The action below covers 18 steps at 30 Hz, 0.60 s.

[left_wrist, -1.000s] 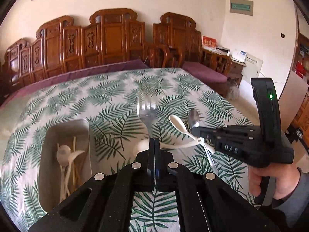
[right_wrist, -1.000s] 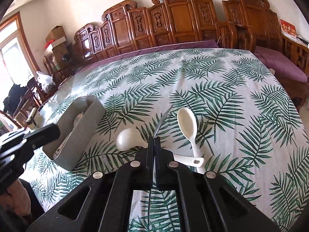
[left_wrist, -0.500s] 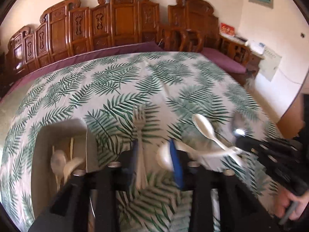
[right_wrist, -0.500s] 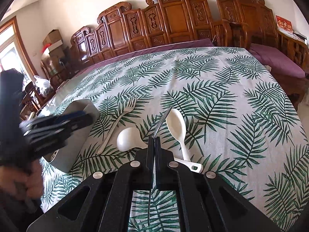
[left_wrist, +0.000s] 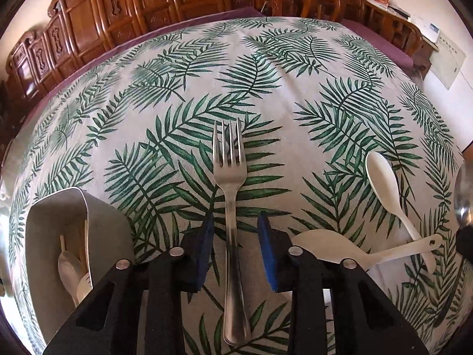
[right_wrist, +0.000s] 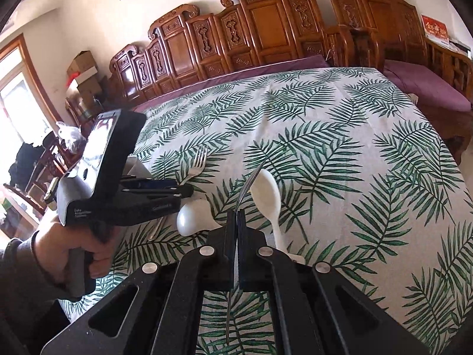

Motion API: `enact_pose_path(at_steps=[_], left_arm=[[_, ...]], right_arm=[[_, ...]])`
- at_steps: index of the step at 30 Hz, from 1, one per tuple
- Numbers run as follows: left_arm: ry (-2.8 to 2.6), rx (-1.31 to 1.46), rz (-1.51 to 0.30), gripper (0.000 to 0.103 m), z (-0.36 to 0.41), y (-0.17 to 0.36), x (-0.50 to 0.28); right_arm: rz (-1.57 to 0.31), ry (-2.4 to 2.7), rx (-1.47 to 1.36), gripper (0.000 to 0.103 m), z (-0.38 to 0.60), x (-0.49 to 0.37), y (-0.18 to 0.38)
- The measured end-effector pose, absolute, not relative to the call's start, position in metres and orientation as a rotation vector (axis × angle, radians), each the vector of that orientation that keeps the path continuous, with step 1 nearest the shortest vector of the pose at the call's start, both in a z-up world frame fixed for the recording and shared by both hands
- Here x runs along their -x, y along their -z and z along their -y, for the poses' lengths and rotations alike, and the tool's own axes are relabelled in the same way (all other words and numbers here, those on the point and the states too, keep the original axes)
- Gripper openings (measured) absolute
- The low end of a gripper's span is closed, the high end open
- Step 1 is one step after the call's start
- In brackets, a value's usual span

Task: Organize utensils
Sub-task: 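Carry the metal fork with the left gripper over the tray while the right holds the knife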

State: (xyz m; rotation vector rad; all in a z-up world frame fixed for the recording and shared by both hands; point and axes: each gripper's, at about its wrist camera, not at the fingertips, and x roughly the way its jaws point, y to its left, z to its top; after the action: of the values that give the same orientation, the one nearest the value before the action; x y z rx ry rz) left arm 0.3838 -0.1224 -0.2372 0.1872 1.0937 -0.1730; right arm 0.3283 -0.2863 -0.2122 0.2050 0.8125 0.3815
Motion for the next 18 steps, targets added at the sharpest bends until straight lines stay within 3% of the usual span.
enact_pose_path(at_steps=[2,9,18], left_arm=[[0.165,-0.196,-1.099,0.007,0.124,0.238,-0.385],[0.196,-0.198,-1.073,0.006,0.122,0.229,-0.368],[0.253,-0.174,-0.955,0.006,0.105,0.176,-0.327]], right_arm=[[-0.814,-0.387,-0.194,0.002,0.283,-0.328,0.212],[-0.817,-0.38,-0.192,0.002,0.283,-0.328,0.213],[-0.8,-0.399,-0.163,0.002,0.269,-0.321,0.207]])
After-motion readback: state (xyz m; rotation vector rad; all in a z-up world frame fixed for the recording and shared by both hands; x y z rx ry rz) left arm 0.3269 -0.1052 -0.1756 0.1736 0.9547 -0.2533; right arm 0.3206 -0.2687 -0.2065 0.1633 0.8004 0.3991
